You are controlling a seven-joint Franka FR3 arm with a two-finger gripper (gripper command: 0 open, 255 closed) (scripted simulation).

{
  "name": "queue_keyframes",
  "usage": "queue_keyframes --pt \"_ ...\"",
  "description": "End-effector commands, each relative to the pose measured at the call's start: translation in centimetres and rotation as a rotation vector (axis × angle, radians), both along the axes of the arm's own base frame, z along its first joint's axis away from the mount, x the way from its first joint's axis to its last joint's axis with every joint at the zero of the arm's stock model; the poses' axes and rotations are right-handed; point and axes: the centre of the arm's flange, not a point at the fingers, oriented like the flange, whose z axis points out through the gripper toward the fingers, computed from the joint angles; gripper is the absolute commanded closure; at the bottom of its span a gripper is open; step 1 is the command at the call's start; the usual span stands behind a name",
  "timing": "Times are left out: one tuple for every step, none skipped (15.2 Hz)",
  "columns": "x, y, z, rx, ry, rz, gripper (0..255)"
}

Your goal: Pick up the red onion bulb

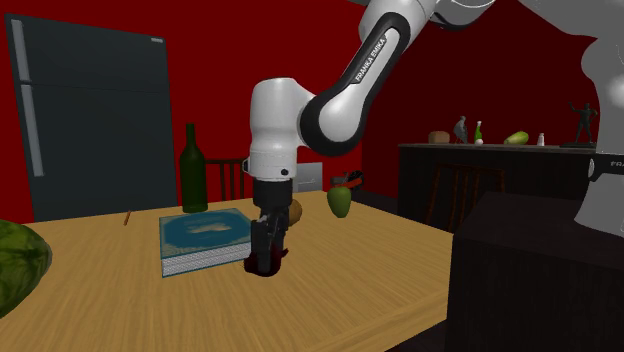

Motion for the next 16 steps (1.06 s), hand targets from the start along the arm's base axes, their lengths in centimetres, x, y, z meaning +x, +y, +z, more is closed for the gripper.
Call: queue_keyframes --pt "0.0 0.0 0.8 0.0 0.0 0.0 255" --pt "0.0 0.0 1.3 0.0 0.0 0.0 255" --pt "0.0 0.0 1.8 0.0 0.0 0.0 255" --pt "0.0 0.0 2.4 0.0 0.0 0.0 255" --pt "0.0 0.0 2.9 0.0 0.0 0.0 255" --pt "0.0 0.0 3.4 0.0 0.0 0.0 255" --pt "0.0 0.0 4.0 0.0 0.0 0.0 255" --pt "0.0 0.0 4.5 0.0 0.0 0.0 255" --pt "0.0 0.0 5.0 0.0 0.0 0.0 255" --pt "0.0 0.0 5.5 0.0 0.0 0.0 255" --pt "0.0 0.0 6.1 0.0 0.0 0.0 255" --pt "0.0 0.0 6.6 0.0 0.0 0.0 255" --pt "0.0 0.0 7.1 0.0 0.0 0.0 255" --pt "0.0 0.0 7.6 0.0 0.0 0.0 255" --pt "0.0 0.0 7.7 0.0 0.0 0.0 255" --pt "0.0 0.0 7.7 0.0 0.0 0.0 255"
